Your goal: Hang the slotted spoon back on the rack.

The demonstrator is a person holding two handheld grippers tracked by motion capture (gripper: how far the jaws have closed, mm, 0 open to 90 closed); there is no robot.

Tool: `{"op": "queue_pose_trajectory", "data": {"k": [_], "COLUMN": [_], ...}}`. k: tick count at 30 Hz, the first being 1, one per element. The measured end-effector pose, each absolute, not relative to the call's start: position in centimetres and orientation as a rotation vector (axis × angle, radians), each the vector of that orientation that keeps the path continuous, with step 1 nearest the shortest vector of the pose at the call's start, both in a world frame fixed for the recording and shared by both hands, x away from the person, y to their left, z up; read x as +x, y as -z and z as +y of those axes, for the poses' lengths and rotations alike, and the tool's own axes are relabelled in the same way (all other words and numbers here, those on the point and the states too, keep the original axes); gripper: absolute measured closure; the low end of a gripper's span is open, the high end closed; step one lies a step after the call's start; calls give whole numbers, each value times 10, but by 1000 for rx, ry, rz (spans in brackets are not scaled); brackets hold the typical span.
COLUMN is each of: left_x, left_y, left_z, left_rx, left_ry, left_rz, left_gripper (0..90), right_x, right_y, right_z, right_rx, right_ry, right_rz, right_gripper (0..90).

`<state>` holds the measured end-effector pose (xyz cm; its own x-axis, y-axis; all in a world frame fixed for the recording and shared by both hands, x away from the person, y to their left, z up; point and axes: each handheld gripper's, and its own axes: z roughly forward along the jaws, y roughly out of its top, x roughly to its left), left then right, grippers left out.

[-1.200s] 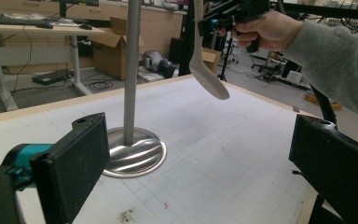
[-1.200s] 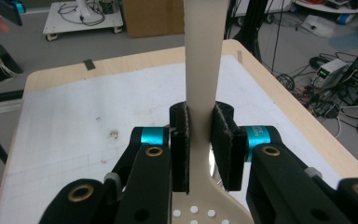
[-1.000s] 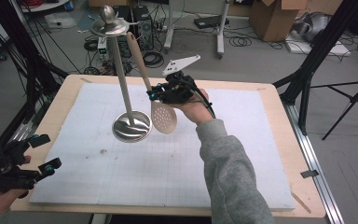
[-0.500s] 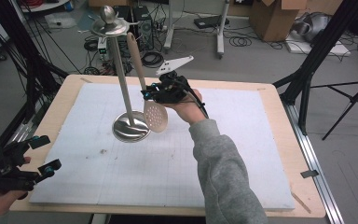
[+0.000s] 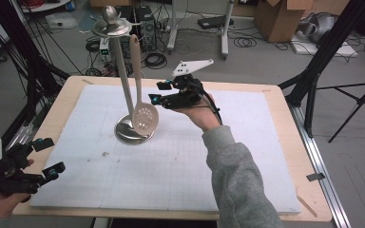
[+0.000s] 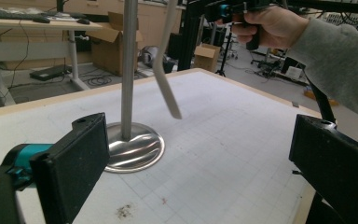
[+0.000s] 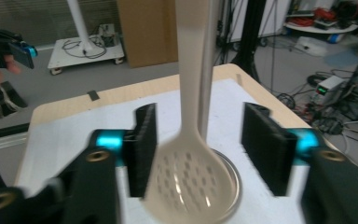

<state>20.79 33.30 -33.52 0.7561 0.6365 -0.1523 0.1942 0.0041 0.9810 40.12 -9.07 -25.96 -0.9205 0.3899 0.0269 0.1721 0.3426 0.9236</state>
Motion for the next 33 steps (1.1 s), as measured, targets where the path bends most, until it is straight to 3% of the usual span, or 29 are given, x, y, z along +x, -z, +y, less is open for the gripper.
{"op": "queue_pose_trajectory", "data": {"k": [5, 12, 33], "left_x": [211, 219, 236], "left_y": [336, 337, 341], "left_z": [330, 324, 304], "left_rx": [1561, 1563, 1569], "left_ry": [-404, -397, -389], "left_rz": [689, 675, 647], "left_gripper": [54, 53, 53], "right_x": [392, 375, 351], "right_y": [261, 267, 297], "right_z": [-104, -122, -222], "right_rx": [489, 378, 541], "right_ry": [-1610, -1630, -1706], "right_rz": [2375, 2391, 2304], "right_gripper": [226, 151, 148]}}
